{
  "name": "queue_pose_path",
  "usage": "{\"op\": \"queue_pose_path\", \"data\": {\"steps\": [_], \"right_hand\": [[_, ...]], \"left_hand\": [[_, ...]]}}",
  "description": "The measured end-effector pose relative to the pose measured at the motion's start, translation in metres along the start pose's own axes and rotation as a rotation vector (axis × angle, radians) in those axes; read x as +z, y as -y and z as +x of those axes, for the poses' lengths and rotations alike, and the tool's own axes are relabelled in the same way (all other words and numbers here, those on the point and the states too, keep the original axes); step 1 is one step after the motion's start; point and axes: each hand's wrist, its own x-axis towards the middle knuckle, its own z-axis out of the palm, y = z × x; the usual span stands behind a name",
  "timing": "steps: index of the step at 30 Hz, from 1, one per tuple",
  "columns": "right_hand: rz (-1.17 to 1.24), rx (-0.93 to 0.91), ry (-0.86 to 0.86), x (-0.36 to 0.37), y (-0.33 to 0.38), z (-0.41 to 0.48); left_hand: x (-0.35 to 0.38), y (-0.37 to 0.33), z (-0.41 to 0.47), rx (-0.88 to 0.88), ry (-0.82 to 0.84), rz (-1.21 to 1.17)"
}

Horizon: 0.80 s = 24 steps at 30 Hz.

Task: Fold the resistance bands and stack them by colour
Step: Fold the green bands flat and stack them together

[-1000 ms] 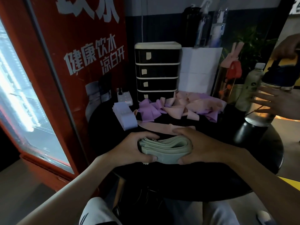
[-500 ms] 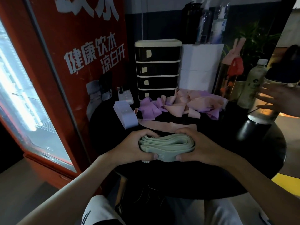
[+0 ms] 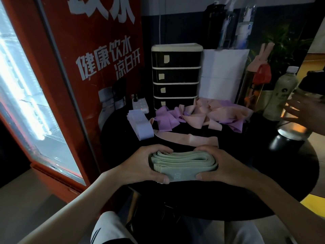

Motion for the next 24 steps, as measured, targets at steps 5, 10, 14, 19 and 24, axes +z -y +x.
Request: {"op": "queue_pose_path", "data": {"steps": [5, 10, 14, 19, 24], "right_hand": [[-0.012, 0.024, -0.011, -0.002, 0.001, 0.000], [-0.006, 0.070, -0.098, 0.002, 0.007, -0.003], [0.107, 0.119, -0.122, 0.007, 0.019, -0.003], [0.366, 0.189, -0.100, 0.021, 0.042, 0.003], [0.608, 0.282, -0.021, 0.048, 0.062, 0.016]], "left_hand": [[-0.004, 0.000, -0.003, -0.037, 0.074, -0.020], [-0.008, -0.002, -0.002, -0.087, 0.031, -0.110], [-0.011, -0.006, -0.002, -0.134, -0.090, -0.363], [-0.025, -0.021, -0.004, -0.229, -0.244, -0.613], [-0.051, -0.028, -0.010, -0.315, -0.330, -0.569]]}}
